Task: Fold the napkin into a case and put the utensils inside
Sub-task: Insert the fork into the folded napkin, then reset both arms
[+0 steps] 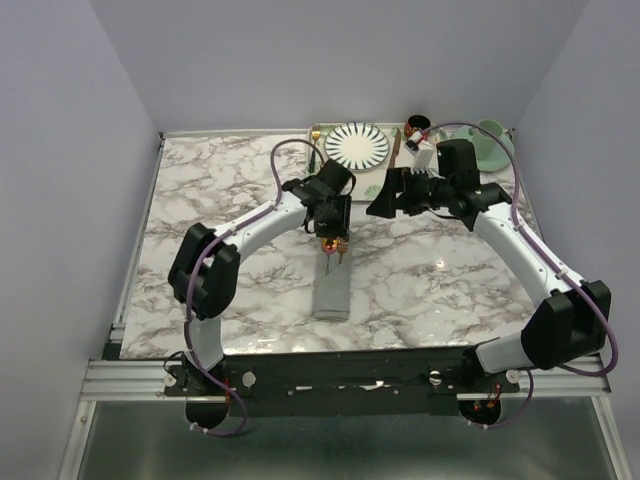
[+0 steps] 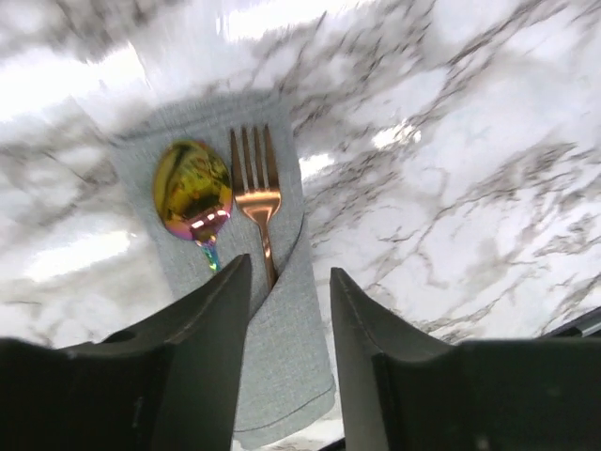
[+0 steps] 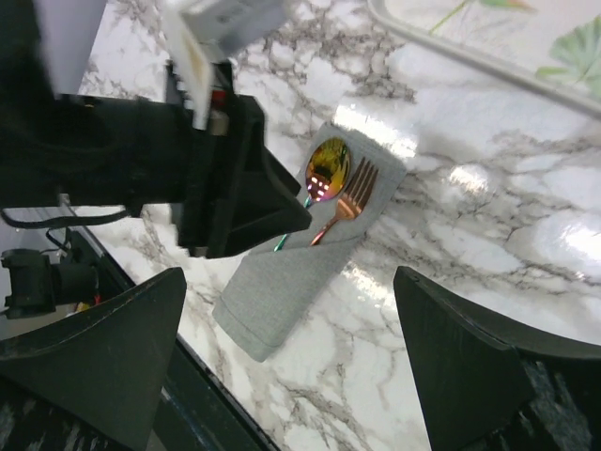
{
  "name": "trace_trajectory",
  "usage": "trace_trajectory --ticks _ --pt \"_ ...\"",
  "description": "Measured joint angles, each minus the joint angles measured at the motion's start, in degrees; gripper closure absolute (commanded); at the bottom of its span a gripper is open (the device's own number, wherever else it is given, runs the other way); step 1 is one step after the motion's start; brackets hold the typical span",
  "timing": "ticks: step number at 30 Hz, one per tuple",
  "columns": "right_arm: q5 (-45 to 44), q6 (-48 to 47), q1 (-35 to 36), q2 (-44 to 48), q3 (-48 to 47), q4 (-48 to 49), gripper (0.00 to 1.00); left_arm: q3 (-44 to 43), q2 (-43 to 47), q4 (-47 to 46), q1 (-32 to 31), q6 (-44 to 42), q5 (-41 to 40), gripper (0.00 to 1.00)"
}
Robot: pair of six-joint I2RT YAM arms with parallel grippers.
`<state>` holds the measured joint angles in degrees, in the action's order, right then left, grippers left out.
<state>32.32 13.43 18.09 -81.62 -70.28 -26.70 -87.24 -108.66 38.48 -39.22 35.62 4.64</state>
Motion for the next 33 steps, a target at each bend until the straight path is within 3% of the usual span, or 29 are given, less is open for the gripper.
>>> trace_trajectory --ticks 2,3,7,14,18,27,33 --pt "-0.48 -1.81 -0.83 -0.02 -2.49 -1.51 0.0 -1.4 2.71 -0.28 0.61 -2.58 -1.11 0.22" --pt "-0.72 -2.47 -1.16 -0.02 -3.19 -2.1 0.0 -2.21 4.63 -0.72 1.36 -4.07 -1.66 0.02" --pt "-2.1 -6.08 -4.13 0.22 -6.01 -5.53 0.0 -4.35 12.15 -3.5 7.34 -8.22 0.07 0.01" --pt "-3.63 -9.77 -12.5 4.13 -4.55 -10.21 0.0 -10.36 16.65 -1.73 31.3 -14.6 9.6 0.01" --pt "-5.31 -12.17 -16.7 7.41 -0.81 -12.33 0.0 -7.13 17.49 1.66 40.52 -18.62 14.14 0.01" --pt "-6.38 -15.98 -16.79 10.51 10.25 -14.12 0.0 21.05 25.59 4.35 43.21 -24.7 10.32 0.01" --pt "-6.38 -17.07 -16.79 11.87 15.5 -13.62 0.0 28.63 32.59 2.27 43.04 -27.02 8.85 0.01"
